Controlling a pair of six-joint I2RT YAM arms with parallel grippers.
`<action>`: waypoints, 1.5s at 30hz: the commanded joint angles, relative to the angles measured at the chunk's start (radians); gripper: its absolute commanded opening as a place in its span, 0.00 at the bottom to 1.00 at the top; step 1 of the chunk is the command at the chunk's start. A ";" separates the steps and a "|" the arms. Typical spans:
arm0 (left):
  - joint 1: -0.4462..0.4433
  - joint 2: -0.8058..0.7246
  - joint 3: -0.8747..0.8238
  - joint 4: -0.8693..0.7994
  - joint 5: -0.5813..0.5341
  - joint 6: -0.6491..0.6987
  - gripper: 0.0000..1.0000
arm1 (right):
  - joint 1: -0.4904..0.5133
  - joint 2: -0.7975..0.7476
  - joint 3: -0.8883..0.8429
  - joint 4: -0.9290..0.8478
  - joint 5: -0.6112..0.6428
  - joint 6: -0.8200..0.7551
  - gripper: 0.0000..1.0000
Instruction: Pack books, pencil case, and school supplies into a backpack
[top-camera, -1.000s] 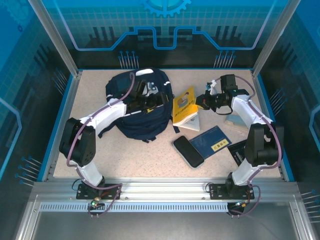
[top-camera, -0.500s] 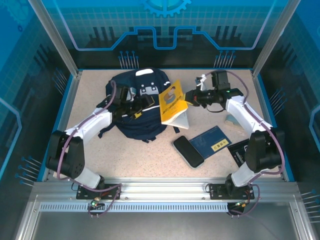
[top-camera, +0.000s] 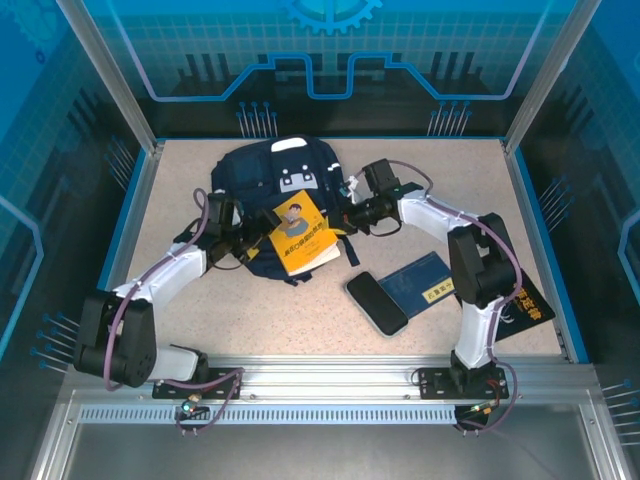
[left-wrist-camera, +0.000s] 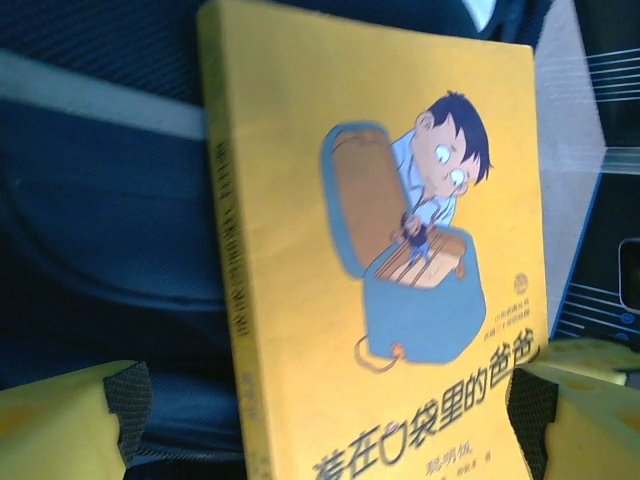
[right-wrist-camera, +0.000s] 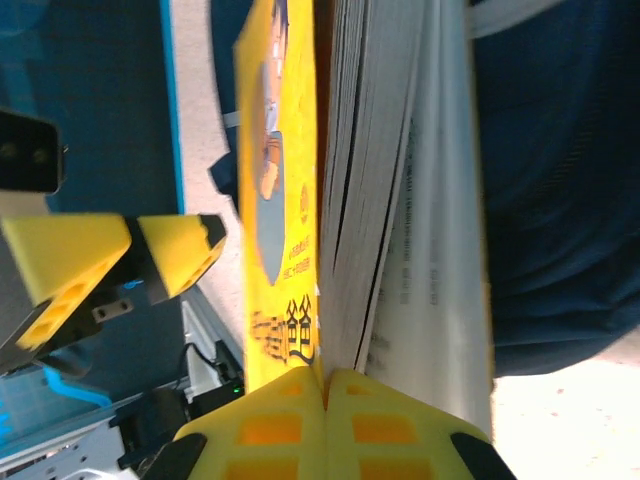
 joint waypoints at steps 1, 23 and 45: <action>0.001 0.027 -0.025 0.014 0.065 0.005 0.91 | -0.017 0.034 0.031 -0.015 0.024 -0.024 0.00; -0.001 0.253 -0.021 0.353 0.313 -0.118 0.60 | 0.049 0.170 0.136 -0.261 0.194 -0.187 0.44; 0.002 0.106 0.011 0.509 0.327 -0.164 0.10 | -0.021 -0.284 -0.241 0.148 0.240 0.109 0.80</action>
